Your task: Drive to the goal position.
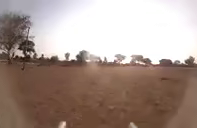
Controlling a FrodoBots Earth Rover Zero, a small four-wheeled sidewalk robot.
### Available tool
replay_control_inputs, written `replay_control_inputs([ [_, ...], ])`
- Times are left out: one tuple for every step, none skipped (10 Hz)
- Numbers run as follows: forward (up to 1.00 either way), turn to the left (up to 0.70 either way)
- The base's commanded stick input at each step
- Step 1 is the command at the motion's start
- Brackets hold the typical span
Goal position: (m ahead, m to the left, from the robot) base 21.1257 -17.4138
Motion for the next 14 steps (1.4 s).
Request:
replay_control_inputs([
  [0.7,0.0],
  [0.7,0.0],
  [0.7,0.0],
  [0.7,0.0],
  [0.7,0.0],
  [0.7,0.0],
  [0.7,0.0],
  [0.7,0.0],
  [0.7,0.0],
  [0.7,0.0],
  [0.7,0.0],
  [0.7,0.0],
  [0.7,0.0],
  [0.7,0.0],
])
